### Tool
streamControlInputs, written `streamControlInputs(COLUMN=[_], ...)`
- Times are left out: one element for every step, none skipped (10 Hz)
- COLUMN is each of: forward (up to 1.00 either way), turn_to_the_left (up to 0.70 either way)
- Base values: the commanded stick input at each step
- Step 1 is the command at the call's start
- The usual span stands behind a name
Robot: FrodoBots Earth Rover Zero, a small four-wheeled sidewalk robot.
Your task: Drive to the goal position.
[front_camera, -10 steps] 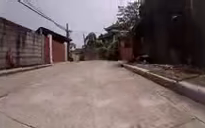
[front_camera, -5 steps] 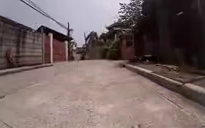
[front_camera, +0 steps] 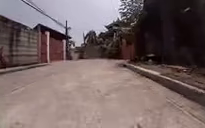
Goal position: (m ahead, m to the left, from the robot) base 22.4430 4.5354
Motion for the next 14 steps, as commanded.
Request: streamControlInputs(forward=[1.00, 1.00, 1.00, 1.00, 1.00, 1.00, 1.00, 1.00, 1.00, 1.00, 1.00, 1.00, 1.00, 1.00], turn_to_the_left=[0.00, 0.00, 0.00, 0.00, 0.00, 0.00, 0.00, 0.00, 0.00, 0.00, 0.00, 0.00, 0.00, 0.00])
